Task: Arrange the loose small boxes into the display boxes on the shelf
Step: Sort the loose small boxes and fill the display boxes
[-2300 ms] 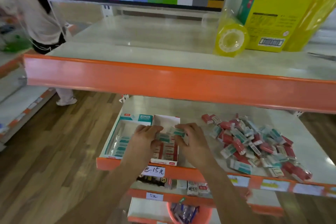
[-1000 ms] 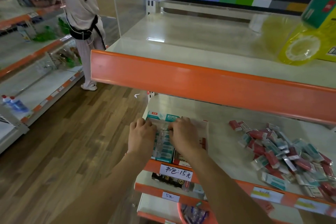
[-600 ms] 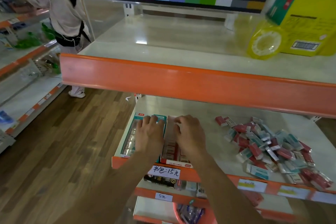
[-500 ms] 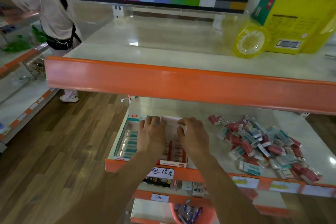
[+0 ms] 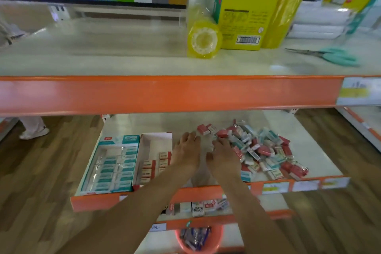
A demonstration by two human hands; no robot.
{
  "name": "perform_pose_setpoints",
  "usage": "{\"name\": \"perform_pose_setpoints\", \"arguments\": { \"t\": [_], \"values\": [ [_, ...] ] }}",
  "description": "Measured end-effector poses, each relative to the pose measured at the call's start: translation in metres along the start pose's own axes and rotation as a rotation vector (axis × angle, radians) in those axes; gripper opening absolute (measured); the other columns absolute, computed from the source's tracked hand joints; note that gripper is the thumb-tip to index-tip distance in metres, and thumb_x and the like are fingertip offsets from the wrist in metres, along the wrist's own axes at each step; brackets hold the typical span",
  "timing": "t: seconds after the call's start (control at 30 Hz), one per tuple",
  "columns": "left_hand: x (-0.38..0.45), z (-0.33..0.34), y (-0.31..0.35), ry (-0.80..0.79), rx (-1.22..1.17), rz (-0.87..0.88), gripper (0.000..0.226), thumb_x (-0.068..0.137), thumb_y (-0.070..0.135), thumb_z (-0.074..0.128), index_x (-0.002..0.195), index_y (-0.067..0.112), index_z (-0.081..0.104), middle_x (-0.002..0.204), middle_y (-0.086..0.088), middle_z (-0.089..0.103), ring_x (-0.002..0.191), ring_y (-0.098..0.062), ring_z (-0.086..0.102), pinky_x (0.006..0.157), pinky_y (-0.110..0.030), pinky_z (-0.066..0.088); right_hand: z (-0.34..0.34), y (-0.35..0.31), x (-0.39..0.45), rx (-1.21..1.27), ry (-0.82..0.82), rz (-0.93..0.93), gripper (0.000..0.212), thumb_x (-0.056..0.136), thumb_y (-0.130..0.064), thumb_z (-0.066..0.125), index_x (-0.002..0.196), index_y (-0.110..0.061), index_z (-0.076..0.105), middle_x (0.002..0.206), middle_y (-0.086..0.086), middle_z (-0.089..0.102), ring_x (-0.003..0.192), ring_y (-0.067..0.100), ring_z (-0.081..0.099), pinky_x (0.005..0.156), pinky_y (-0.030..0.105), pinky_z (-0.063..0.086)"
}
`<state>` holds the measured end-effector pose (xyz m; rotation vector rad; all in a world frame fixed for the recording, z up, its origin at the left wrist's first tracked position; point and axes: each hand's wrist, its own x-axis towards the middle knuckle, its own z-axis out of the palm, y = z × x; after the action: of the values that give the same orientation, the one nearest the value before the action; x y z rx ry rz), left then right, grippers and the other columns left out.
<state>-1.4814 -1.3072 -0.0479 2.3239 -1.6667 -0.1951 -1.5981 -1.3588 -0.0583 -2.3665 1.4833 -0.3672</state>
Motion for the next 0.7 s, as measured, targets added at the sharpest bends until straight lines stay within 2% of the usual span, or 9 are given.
{"name": "perform_pose_setpoints", "arguments": {
  "t": [0.1, 0.2, 0.27, 0.37, 0.43, 0.5, 0.57, 0.63, 0.7],
  "values": [
    [0.013, 0.007, 0.013, -0.095, 0.055, 0.061, 0.068, 0.089, 0.02, 0.054, 0.147, 0.017, 0.018, 0.154, -0.005, 0.016, 0.141, -0.029, 0.014, 0.113, -0.04, 0.026, -0.001, 0.005, -0.003, -0.11, 0.041, -0.088, 0.029, 0.091, -0.028, 0.051, 0.116, -0.024, 0.063, 0.143, -0.008, 0.047, 0.087, 0.016, 0.067, 0.059, 0.023, 0.041],
    [0.02, 0.007, 0.015, -0.172, 0.152, 0.091, 0.066, 0.095, 0.025, 0.045, 0.149, 0.018, 0.008, 0.157, -0.006, 0.01, 0.144, -0.03, 0.007, 0.116, -0.044, 0.017, -0.001, 0.006, -0.008, -0.031, 0.122, -0.149, 0.026, 0.088, -0.024, 0.056, 0.109, -0.018, 0.07, 0.126, -0.006, 0.064, 0.074, 0.018, 0.069, 0.058, 0.024, 0.052],
    [0.02, 0.006, 0.017, -0.163, 0.19, 0.095, 0.064, 0.094, 0.025, 0.047, 0.148, 0.015, 0.014, 0.154, -0.007, 0.018, 0.142, -0.03, 0.013, 0.114, -0.043, 0.021, -0.001, 0.007, -0.01, 0.012, 0.176, -0.186, 0.017, 0.082, -0.021, 0.063, 0.096, -0.016, 0.072, 0.105, -0.005, 0.071, 0.064, 0.017, 0.068, 0.051, 0.023, 0.049],
    [0.015, 0.0, 0.021, -0.074, 0.191, 0.081, 0.06, 0.087, 0.019, 0.058, 0.139, 0.014, 0.029, 0.139, -0.008, 0.036, 0.128, -0.029, 0.032, 0.105, -0.039, 0.034, 0.0, 0.012, -0.008, 0.028, 0.196, -0.213, 0.003, 0.077, -0.017, 0.069, 0.076, -0.019, 0.068, 0.074, -0.005, 0.067, 0.055, 0.015, 0.062, 0.046, 0.019, 0.037],
    [0.006, -0.003, 0.023, -0.069, 0.183, 0.01, 0.056, 0.085, 0.013, 0.058, 0.135, 0.013, 0.033, 0.129, -0.01, 0.039, 0.12, -0.03, 0.037, 0.097, -0.038, 0.039, 0.002, 0.018, -0.006, 0.029, 0.135, -0.199, 0.003, 0.08, -0.022, 0.065, 0.079, -0.022, 0.067, 0.078, -0.006, 0.065, 0.065, 0.015, 0.063, 0.051, 0.02, 0.035],
    [-0.004, -0.005, 0.024, -0.093, 0.185, -0.05, 0.039, 0.088, 0.013, 0.053, 0.127, 0.012, 0.045, 0.126, -0.011, 0.039, 0.117, -0.029, 0.037, 0.092, -0.037, 0.041, 0.002, 0.023, -0.004, 0.068, 0.124, -0.226, 0.009, 0.076, -0.021, 0.068, 0.085, -0.024, 0.068, 0.086, -0.007, 0.065, 0.069, 0.014, 0.064, 0.051, 0.016, 0.03],
    [-0.012, -0.005, 0.024, -0.113, 0.155, -0.089, 0.027, 0.092, 0.015, 0.051, 0.118, 0.01, 0.055, 0.124, -0.01, 0.038, 0.116, -0.027, 0.037, 0.089, -0.036, 0.044, 0.003, 0.025, -0.003, 0.063, 0.104, -0.272, 0.029, 0.074, -0.018, 0.07, 0.102, -0.026, 0.069, 0.107, -0.008, 0.064, 0.073, 0.014, 0.066, 0.051, 0.016, 0.033],
    [-0.019, -0.005, 0.024, -0.118, 0.095, -0.117, 0.026, 0.091, 0.013, 0.054, 0.116, 0.008, 0.057, 0.124, -0.009, 0.037, 0.116, -0.025, 0.037, 0.089, -0.035, 0.048, 0.004, 0.026, -0.001, -0.019, 0.027, -0.33, 0.043, 0.084, -0.018, 0.061, 0.124, -0.034, 0.06, 0.139, -0.016, 0.051, 0.083, 0.011, 0.068, 0.053, 0.017, 0.036],
    [-0.025, -0.005, 0.022, -0.082, -0.005, -0.137, 0.024, 0.088, 0.008, 0.058, 0.112, 0.008, 0.06, 0.121, -0.008, 0.038, 0.112, -0.022, 0.041, 0.089, -0.035, 0.049, 0.004, 0.027, 0.001, -0.106, -0.018, -0.363, 0.046, 0.09, -0.019, 0.051, 0.13, -0.041, 0.055, 0.15, -0.021, 0.038, 0.09, 0.01, 0.068, 0.056, 0.02, 0.042]
  ]
}}
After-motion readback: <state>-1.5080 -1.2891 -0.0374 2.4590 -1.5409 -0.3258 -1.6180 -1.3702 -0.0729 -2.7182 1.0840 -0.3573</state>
